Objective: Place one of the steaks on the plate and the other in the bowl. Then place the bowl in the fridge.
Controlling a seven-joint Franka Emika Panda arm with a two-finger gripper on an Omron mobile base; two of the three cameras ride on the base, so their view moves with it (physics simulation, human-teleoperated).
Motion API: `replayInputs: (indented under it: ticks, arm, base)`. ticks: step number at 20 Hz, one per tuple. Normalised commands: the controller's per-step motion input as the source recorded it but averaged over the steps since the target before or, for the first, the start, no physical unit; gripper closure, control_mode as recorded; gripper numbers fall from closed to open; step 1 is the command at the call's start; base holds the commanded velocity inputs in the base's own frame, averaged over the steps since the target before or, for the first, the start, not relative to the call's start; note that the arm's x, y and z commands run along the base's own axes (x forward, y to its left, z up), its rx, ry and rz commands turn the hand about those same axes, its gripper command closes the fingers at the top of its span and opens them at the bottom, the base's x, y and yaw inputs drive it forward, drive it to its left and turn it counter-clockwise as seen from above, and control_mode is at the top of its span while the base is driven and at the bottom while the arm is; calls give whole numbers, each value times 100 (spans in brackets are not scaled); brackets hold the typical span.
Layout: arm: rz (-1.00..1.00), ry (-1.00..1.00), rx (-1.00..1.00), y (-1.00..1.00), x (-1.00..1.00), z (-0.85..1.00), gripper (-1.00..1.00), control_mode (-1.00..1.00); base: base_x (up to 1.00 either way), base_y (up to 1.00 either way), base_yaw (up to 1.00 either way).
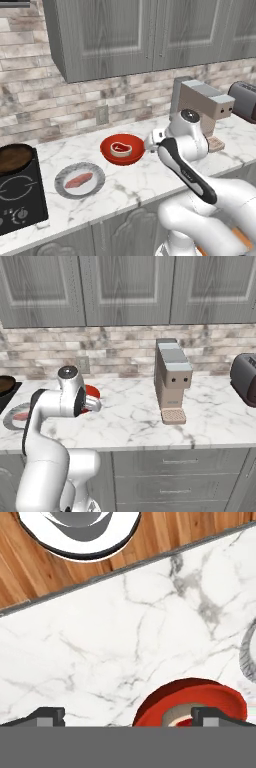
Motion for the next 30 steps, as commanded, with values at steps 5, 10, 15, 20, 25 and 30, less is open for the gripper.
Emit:
replayInputs:
  ticks: [5, 10, 15, 20, 25, 30]
  arm:
    - [0, 0, 25, -6, 29, -14, -100, -100]
    - [-1, 7, 14, 0, 49, -22, -100, -100]
    - [-3, 9, 13, 0, 45, -7, -100, -100]
    - [-7, 6, 6, 2, 43, -18, -100, -100]
    - [-8, 4, 0, 17, 40, -25, -100, -100]
    - [-5, 0, 0, 9, 9, -24, -100, -100]
  base:
    - [0, 0, 0]
    - [0, 0, 0]
    - [0, 0, 0]
    - [0, 0, 0]
    - [0, 0, 0]
    - [0, 0, 0]
